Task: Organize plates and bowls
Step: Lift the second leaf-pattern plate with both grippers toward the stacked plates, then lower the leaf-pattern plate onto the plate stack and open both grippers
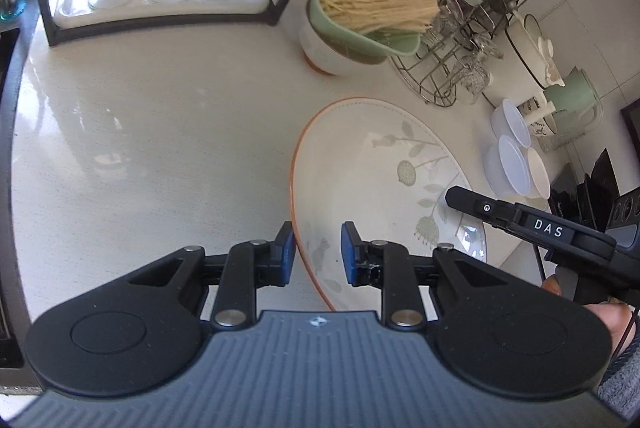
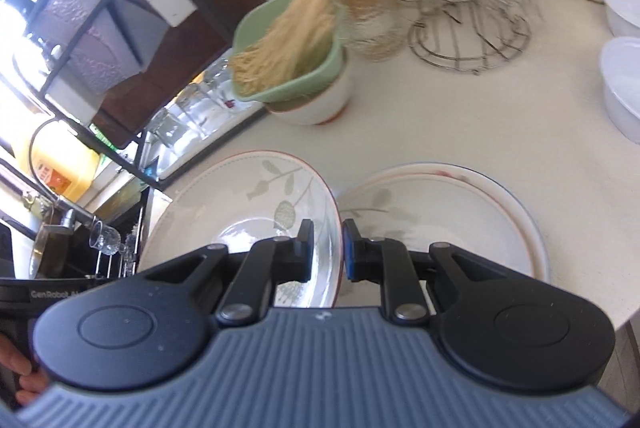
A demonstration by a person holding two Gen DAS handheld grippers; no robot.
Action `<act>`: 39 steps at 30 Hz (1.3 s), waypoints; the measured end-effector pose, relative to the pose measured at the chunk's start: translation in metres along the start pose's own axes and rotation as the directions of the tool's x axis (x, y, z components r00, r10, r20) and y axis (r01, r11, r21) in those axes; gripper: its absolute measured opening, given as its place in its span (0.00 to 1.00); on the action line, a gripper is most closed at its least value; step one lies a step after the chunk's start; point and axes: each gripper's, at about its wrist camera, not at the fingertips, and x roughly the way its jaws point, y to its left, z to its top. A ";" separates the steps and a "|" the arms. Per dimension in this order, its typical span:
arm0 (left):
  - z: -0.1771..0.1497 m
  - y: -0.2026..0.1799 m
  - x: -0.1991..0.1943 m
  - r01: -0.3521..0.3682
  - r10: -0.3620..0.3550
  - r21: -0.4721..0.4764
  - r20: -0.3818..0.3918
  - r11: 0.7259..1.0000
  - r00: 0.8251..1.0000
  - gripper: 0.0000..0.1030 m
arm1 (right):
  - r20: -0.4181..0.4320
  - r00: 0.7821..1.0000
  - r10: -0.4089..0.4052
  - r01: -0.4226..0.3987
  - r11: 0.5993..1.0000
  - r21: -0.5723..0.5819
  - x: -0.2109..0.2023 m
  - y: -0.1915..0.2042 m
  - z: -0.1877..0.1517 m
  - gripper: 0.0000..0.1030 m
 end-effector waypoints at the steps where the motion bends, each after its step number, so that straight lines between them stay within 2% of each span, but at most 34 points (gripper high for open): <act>1: -0.001 -0.004 0.003 0.003 -0.003 -0.005 -0.005 1.000 1.000 0.27 | -0.002 1.000 -0.006 0.006 1.000 -0.001 -0.002 -0.005 0.000 0.18; 6: 0.000 -0.020 0.020 0.000 -0.001 -0.014 -0.029 1.000 1.000 0.27 | -0.022 0.999 -0.040 0.040 0.999 -0.003 -0.005 -0.025 -0.003 0.18; 20: 0.000 -0.047 0.045 -0.031 0.030 -0.026 -0.046 0.999 0.999 0.27 | -0.055 0.997 -0.045 0.045 0.999 -0.014 -0.007 -0.059 0.002 0.18; 27: -0.006 -0.060 0.050 -0.037 0.035 -0.035 -0.043 0.999 0.998 0.27 | -0.061 0.997 -0.042 0.041 0.999 -0.015 -0.012 -0.071 0.004 0.18; 33: -0.009 -0.068 0.059 -0.025 0.023 -0.042 -0.060 0.999 0.998 0.29 | -0.034 0.998 -0.044 0.044 0.999 0.001 -0.024 -0.085 0.007 0.17; 35: -0.011 -0.073 0.063 -0.024 0.022 -0.036 -0.066 0.999 0.998 0.27 | -0.021 0.999 0.028 -0.027 0.999 0.027 -0.028 -0.090 0.006 0.15; 36: -0.010 -0.076 0.065 -0.019 0.016 -0.034 -0.067 0.999 0.998 0.27 | -0.021 0.999 0.036 -0.036 0.999 0.029 -0.028 -0.088 0.006 0.14; 38: -0.007 -0.080 0.070 -0.044 0.042 -0.031 -0.073 0.999 0.996 0.27 | -0.013 0.999 -0.038 0.037 0.998 -0.041 -0.026 -0.078 0.006 0.14; 39: -0.006 -0.081 0.072 -0.056 0.053 -0.027 -0.073 0.998 0.996 0.27 | -0.008 0.999 -0.034 0.034 0.999 -0.042 -0.024 -0.078 0.006 0.14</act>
